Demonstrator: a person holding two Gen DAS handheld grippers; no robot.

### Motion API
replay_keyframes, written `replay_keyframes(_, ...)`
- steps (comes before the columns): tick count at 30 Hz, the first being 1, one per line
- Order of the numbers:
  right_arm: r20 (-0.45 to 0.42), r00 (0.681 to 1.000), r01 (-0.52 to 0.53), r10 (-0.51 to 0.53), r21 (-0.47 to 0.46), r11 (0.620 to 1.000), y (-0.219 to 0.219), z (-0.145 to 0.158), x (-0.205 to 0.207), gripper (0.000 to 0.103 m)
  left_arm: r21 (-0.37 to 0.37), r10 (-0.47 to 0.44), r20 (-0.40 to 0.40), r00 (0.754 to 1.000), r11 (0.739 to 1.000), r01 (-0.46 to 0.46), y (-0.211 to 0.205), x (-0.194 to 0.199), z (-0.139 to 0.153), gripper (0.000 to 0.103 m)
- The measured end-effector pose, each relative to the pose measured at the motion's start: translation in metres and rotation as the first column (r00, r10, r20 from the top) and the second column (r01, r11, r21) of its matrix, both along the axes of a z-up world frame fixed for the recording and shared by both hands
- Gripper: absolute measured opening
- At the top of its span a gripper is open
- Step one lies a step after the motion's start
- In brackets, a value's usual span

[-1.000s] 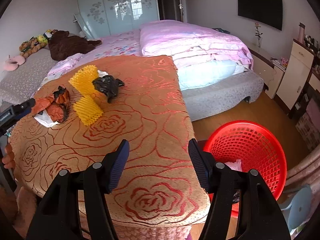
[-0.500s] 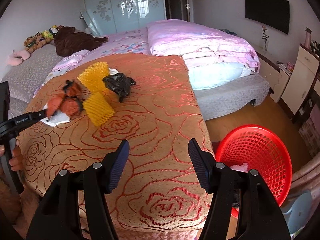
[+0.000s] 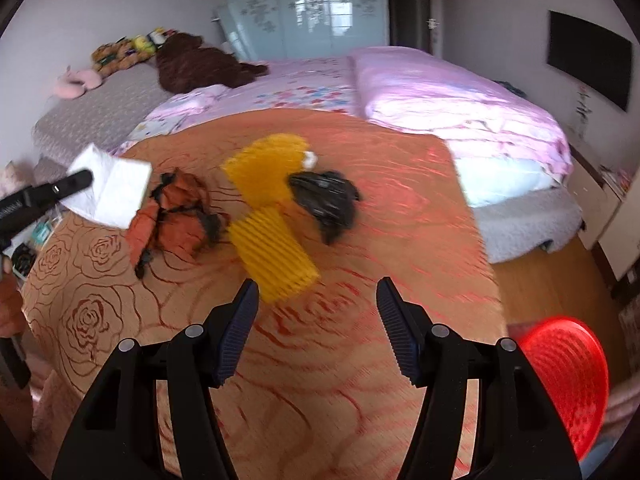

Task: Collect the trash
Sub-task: 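Grasp the white tissue with the left tool while the right tool grasps the yellow mesh net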

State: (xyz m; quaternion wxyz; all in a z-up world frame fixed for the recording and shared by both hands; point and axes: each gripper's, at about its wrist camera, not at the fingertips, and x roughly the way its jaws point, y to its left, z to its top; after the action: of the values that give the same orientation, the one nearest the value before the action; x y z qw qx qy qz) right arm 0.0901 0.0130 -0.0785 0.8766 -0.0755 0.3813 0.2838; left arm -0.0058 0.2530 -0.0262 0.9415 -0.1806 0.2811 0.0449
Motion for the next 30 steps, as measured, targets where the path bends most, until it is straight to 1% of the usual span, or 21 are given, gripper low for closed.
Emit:
replay_keyframes(5, -0.003, 0.997, -0.080, 0.080, -0.020, 0.997, 0.033, -0.008, 0.013, 0.059, -0.004, 0.013, 0.029, 1.000, 1.000, -0.013, 0.005, -0.008, 0.010, 0.006)
replay_keyframes(9, -0.032, 0.994, -0.106, 0.104, -0.059, 0.993, 0.050, -0.020, 0.026, 0.059, 0.001, 0.013, 0.027, 1.000, 1.000, -0.013, 0.006, -0.008, 0.009, 0.006)
replay_keyframes(12, -0.047, 0.994, -0.106, 0.102, -0.080, 0.991, 0.054, -0.026, 0.031, 0.051, 0.004, 0.011, 0.025, 1.000, 1.000, -0.011, 0.006, -0.008, 0.007, 0.006)
replay_keyframes(13, -0.049, 0.994, -0.105, 0.101, -0.080, 0.991, 0.053, -0.026, 0.032, 0.046, 0.005, 0.009, 0.025, 1.000, 1.000, -0.010, 0.006, -0.008, 0.007, 0.006)
replay_keyframes(15, -0.050, 0.994, -0.098, 0.095, -0.073, 0.993, 0.050, -0.027, 0.033, 0.037, 0.008, 0.008, 0.025, 1.000, 1.000, -0.008, 0.004, -0.009, 0.008, 0.006)
replay_keyframes(21, -0.045, 0.996, -0.079, 0.077, -0.039, 0.996, 0.037, -0.027, 0.028, 0.020, 0.026, -0.006, 0.031, 1.000, 1.000, 0.005, -0.003, -0.010, 0.010, 0.006)
replay_keyframes(24, -0.047, 0.996, -0.075, 0.075, -0.010, 0.997, 0.031, -0.023, 0.022, 0.019, 0.035, -0.015, 0.035, 0.999, 0.999, 0.014, -0.008, -0.009, 0.013, 0.006)
replay_keyframes(30, -0.029, 0.998, -0.063, 0.064, 0.039, 0.997, 0.016, -0.006, 0.003, 0.019, 0.062, -0.037, 0.053, 0.998, 0.998, 0.033, -0.019, -0.011, 0.021, 0.006)
